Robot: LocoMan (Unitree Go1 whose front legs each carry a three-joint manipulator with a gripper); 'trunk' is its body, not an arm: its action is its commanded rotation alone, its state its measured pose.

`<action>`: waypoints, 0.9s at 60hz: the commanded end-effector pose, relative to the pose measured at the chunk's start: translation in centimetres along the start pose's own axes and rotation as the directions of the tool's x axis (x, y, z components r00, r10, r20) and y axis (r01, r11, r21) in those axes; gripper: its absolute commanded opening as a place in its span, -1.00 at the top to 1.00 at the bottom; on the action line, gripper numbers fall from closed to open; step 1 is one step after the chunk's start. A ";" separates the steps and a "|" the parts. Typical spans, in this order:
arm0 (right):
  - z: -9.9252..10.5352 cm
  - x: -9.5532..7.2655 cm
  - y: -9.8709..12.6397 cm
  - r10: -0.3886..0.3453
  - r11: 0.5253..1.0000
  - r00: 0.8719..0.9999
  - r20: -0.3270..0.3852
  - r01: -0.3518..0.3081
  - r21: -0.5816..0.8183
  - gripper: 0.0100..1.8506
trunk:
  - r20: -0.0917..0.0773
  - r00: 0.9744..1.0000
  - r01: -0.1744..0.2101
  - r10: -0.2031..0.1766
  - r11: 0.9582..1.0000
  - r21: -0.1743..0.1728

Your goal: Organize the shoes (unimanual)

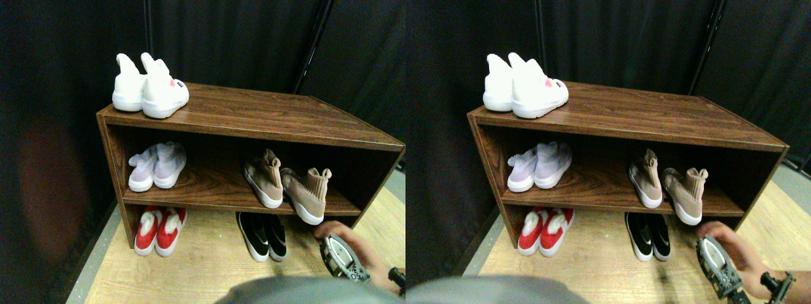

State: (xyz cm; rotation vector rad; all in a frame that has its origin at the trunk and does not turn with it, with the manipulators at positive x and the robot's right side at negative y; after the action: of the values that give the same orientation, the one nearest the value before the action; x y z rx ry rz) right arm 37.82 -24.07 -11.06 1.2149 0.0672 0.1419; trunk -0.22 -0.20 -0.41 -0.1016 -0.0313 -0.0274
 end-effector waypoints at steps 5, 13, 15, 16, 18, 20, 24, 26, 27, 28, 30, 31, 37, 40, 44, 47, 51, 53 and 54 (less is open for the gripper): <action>0.4 -0.1 0.9 0.039 0.999 0.999 0.010 -0.039 -0.021 0.94 | -0.013 1.000 -0.005 0.005 1.000 -0.006; 0.5 -0.3 0.8 0.037 0.999 0.999 0.018 -0.037 -0.009 0.94 | -0.014 1.000 -0.008 0.008 1.000 -0.006; 0.5 -0.4 0.8 0.034 0.999 0.999 0.018 -0.034 -0.001 0.94 | -0.014 1.000 -0.008 0.008 1.000 -0.006; 0.5 -0.4 0.8 0.034 0.999 0.999 0.023 -0.034 -0.002 0.94 | -0.015 1.000 -0.009 0.009 1.000 -0.005; 0.5 -0.5 0.8 0.036 0.999 0.999 0.028 -0.036 -0.001 0.94 | -0.015 1.000 -0.009 0.009 1.000 -0.005; 0.5 -0.5 0.7 0.037 0.999 0.999 0.026 -0.037 0.000 0.94 | -0.015 1.000 -0.009 0.009 1.000 -0.005; 0.5 -0.5 0.6 0.038 0.999 0.999 0.022 -0.038 0.001 0.94 | -0.016 1.000 -0.009 0.009 1.000 -0.006; 0.5 -0.4 0.6 0.038 0.999 0.999 0.020 -0.038 0.004 0.94 | -0.016 1.000 -0.009 0.009 1.000 -0.006; 0.5 -0.4 0.6 0.038 0.999 0.999 0.019 -0.038 0.004 0.94 | -0.016 1.000 -0.009 0.009 1.000 -0.006; 0.4 -0.4 0.6 0.038 0.999 0.999 0.015 -0.038 0.006 0.94 | -0.016 1.000 -0.009 0.009 1.000 -0.007; 0.4 -0.4 0.7 0.040 0.999 0.999 0.010 -0.040 0.011 0.94 | -0.016 1.000 -0.009 0.009 1.000 -0.007; 0.4 -0.4 0.7 0.040 0.999 0.999 0.010 -0.040 0.011 0.94 | -0.016 1.000 -0.009 0.009 1.000 -0.007; 0.5 -0.5 0.7 0.046 0.999 0.999 0.003 -0.046 0.005 0.94 | -0.016 1.000 -0.007 0.007 1.000 -0.004; 0.6 -0.5 0.7 0.044 0.999 0.999 0.009 -0.044 0.003 0.94 | -0.016 1.000 -0.007 0.007 1.000 -0.004; 0.6 -0.6 0.8 0.034 0.999 0.999 0.020 -0.034 0.011 0.94 | -0.016 1.000 -0.006 0.006 1.000 -0.002; 0.5 -0.6 0.8 0.041 0.999 0.999 0.017 -0.041 0.018 0.94 | -0.016 1.000 -0.006 0.006 1.000 -0.002; 0.5 -0.7 0.8 0.044 0.999 0.999 0.016 -0.045 0.010 0.94 | -0.016 1.000 -0.006 0.006 1.000 -0.002; 0.5 -0.7 0.8 0.046 0.999 0.999 0.016 -0.047 0.007 0.94 | -0.016 1.000 -0.006 0.006 1.000 -0.002; 0.5 -0.7 0.9 0.044 0.999 0.999 0.014 -0.044 0.009 0.94 | -0.016 1.000 -0.006 0.006 1.000 -0.002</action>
State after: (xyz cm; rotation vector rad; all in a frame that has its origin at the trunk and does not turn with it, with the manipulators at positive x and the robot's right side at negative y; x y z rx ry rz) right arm 37.23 -24.64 -11.04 1.2440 0.0658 0.1264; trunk -0.30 -0.23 -0.45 -0.0954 -0.0294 -0.0296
